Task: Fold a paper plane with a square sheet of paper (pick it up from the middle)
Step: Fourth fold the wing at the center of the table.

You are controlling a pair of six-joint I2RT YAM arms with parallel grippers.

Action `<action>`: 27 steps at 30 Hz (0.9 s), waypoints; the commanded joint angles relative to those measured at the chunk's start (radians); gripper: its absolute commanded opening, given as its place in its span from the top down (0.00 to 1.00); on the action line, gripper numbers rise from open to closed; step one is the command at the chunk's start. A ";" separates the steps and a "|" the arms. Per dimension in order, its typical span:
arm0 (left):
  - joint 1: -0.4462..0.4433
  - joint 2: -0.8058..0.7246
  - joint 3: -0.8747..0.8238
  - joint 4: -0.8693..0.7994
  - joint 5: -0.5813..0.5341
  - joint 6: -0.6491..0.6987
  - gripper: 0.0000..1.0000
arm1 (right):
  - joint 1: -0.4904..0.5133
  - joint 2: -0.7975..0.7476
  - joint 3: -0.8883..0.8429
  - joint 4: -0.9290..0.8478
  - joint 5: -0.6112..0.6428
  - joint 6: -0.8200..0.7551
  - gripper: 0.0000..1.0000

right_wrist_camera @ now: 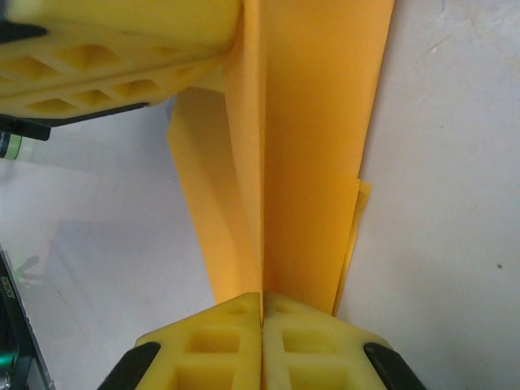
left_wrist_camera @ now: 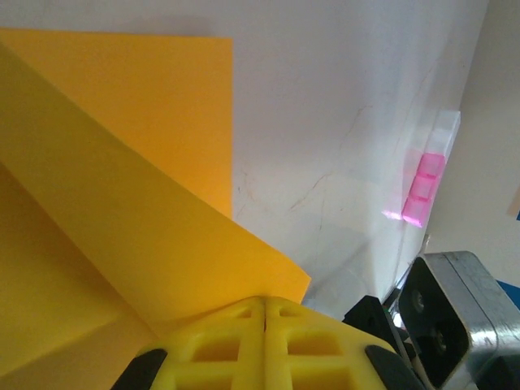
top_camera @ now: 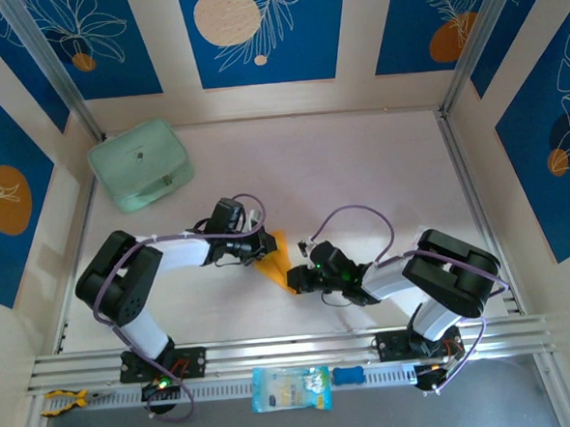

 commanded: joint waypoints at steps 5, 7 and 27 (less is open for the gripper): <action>-0.014 0.041 0.037 -0.013 -0.015 0.008 0.98 | -0.010 0.035 0.003 -0.157 -0.009 0.010 0.92; -0.014 0.047 0.040 -0.015 -0.020 0.010 0.97 | -0.010 0.032 0.003 -0.159 -0.012 0.011 0.92; -0.014 0.087 0.054 -0.049 -0.057 0.041 0.97 | -0.038 0.016 0.022 -0.222 -0.057 0.022 0.92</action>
